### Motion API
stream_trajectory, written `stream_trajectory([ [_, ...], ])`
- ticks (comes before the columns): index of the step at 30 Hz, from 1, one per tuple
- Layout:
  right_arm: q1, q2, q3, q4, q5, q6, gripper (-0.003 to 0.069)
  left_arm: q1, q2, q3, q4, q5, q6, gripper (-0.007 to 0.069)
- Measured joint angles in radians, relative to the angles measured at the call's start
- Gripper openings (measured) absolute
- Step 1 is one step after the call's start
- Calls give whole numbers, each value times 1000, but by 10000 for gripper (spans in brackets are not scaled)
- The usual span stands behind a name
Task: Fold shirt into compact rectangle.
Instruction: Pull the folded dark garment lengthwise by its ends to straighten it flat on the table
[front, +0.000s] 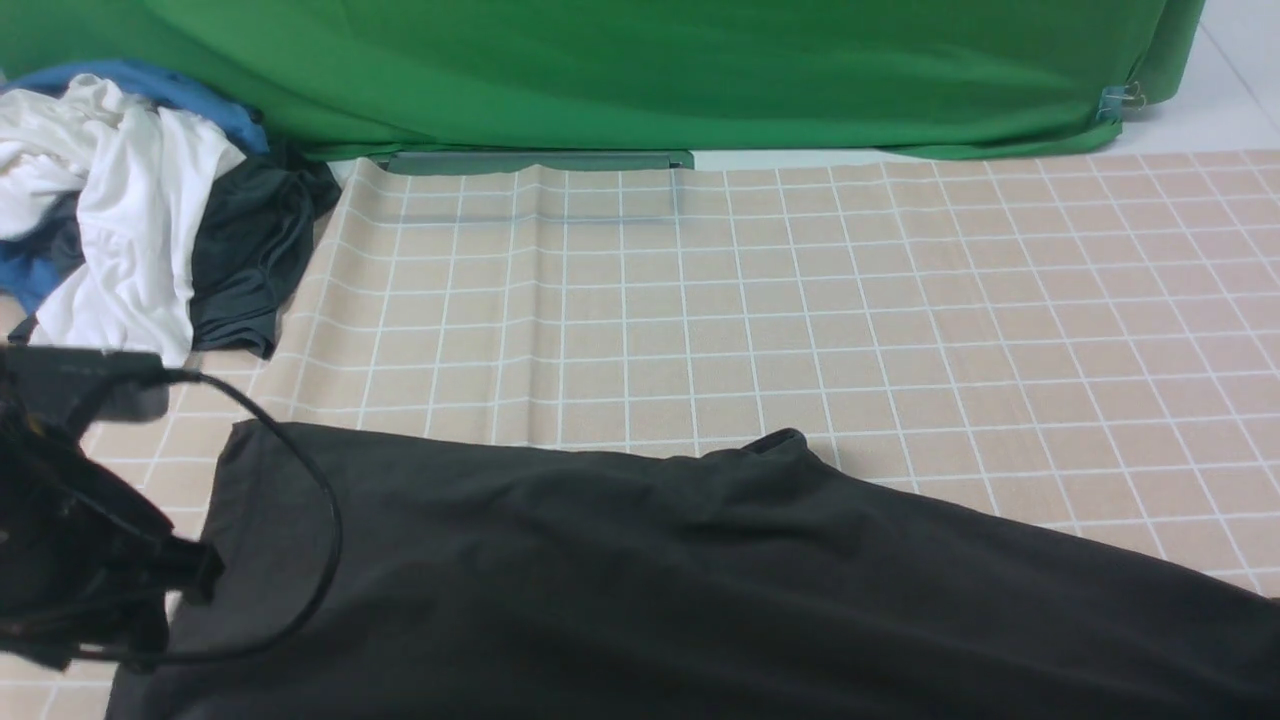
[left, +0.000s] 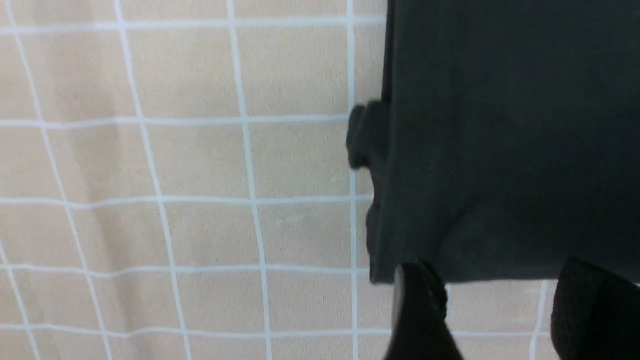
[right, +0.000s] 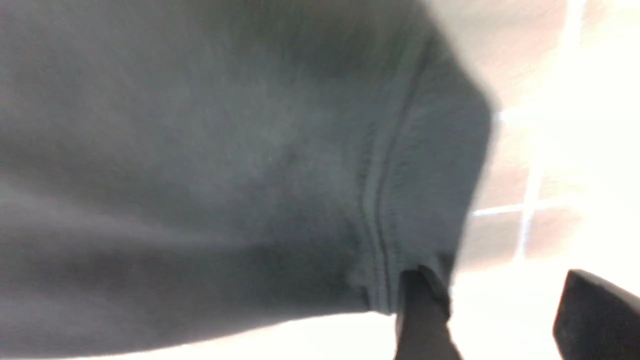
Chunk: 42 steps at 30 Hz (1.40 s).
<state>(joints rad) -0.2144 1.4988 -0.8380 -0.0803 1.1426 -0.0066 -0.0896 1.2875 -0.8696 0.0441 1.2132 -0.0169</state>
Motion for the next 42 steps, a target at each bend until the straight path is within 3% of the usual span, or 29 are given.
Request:
stream_trajectory([
  [4, 2, -58, -71, 70, 5, 7, 321, 0, -13, -78, -25, -12, -22, 394],
  [7, 38, -110, -105, 212, -49, -50, 198, 0, -12, -101, -124, -58, -18, 327],
  [9, 110, -132, -113, 349, -105, -137, 84, -2, 17, -103, -258, -92, 32, 196],
  [10, 161, -130, -115, 400, -133, -163, 54, -7, 45, -103, -299, -98, 60, 106],
  [11, 208, -122, -115, 443, -155, -183, 42, -15, 72, -103, -312, -100, 68, 66],
  [14, 342, -78, -115, 482, -217, -204, 37, -40, 152, -103, -308, -108, 75, 18],
  [18, 538, 34, -117, 495, -356, -207, 37, -73, 258, -98, -287, -124, 77, 15],
  [23, 677, 203, -179, 501, -489, -207, 37, -83, 319, -17, -243, -205, 51, 15],
  [30, 748, 410, -334, 501, -537, -207, 37, -85, 320, 115, -171, -308, -46, 16],
  [38, 730, 505, -449, 504, -638, -200, 37, -90, 308, 137, -164, -334, -72, 17],
  [42, 704, 513, -485, 493, -592, -199, 37, -90, 294, 139, -161, -339, -76, 17],
])
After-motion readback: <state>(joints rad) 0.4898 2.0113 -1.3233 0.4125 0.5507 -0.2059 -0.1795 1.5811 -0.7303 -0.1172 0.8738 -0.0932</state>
